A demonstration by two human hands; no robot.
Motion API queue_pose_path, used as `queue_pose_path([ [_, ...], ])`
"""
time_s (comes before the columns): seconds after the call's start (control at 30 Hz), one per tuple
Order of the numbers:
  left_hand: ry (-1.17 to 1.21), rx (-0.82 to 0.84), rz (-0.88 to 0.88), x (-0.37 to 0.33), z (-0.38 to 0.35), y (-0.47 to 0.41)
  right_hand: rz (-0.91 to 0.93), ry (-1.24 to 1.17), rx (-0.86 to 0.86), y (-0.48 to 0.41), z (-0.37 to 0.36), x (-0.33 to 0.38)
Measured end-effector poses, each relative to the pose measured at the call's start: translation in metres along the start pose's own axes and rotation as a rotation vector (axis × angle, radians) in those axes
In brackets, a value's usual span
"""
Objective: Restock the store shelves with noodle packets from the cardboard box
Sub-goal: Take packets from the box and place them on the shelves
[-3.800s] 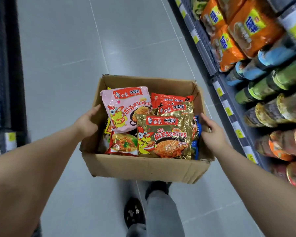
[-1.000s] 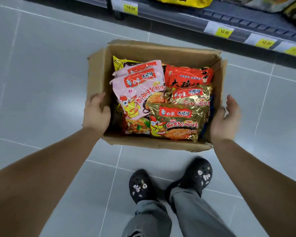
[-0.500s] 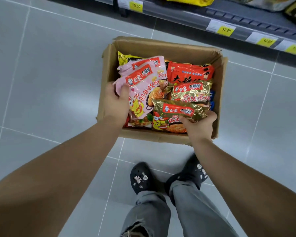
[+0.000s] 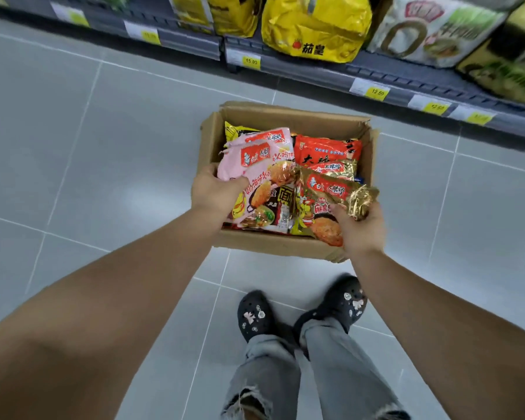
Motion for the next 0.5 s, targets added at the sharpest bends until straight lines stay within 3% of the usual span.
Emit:
queue_pose_path([
  [0.27, -0.034, 0.058, -0.266, -0.220, 0.082, 0.078, 0.109, -0.393, -0.045, 0.113, 0.139, 0.144],
  [0.5, -0.064, 0.088, -0.628, -0.448, 0.169, 0.181, 0.360, -0.404, -0.182, 0.233, 0.304, 0.282],
])
Point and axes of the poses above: each hand's wrist, its own y-axis away from the middle knuckle, its own z-axis out of the back of the hand, x = y × z, the point moved 5 cm from there along -y, towards the middle knuckle, and after that the axes turned 10 degrees about -z, right-handed, at the moved point
